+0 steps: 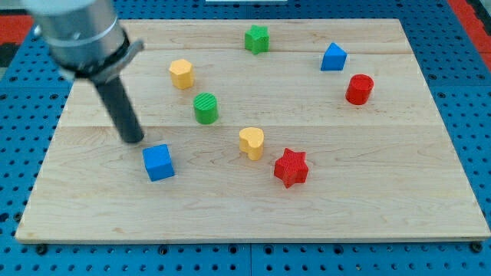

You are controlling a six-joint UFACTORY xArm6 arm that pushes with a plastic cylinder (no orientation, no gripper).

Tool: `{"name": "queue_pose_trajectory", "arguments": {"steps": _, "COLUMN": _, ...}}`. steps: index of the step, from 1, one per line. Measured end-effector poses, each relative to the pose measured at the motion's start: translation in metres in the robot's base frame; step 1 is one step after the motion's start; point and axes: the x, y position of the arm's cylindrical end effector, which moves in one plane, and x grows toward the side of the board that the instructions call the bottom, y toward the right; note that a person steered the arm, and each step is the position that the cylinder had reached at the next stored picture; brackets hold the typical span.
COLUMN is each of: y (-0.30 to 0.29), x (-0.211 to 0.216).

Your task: Push the yellow heart slightly left

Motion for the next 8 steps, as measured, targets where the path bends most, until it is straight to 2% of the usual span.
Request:
{"name": "queue_pose_trajectory", "arguments": {"steps": 1, "y": 0.008, "x": -0.093}}
{"name": "queue_pose_trajectory", "arguments": {"steps": 2, "y": 0.031, "x": -0.128}}
{"name": "queue_pose_trajectory", "arguments": {"steps": 3, "y": -0.010, "x": -0.110}}
{"name": "queue_pose_trajectory", "arguments": {"steps": 4, "y": 0.028, "x": -0.080}}
{"name": "queue_pose_trajectory", "arguments": {"steps": 5, "y": 0.055, "x": -0.069}}
{"name": "queue_pose_trajectory", "arguments": {"steps": 6, "y": 0.088, "x": -0.084}}
{"name": "queue_pose_trajectory", "arguments": {"steps": 7, "y": 0.105, "x": -0.079}}
{"name": "queue_pose_trajectory", "arguments": {"steps": 8, "y": 0.184, "x": -0.043}}
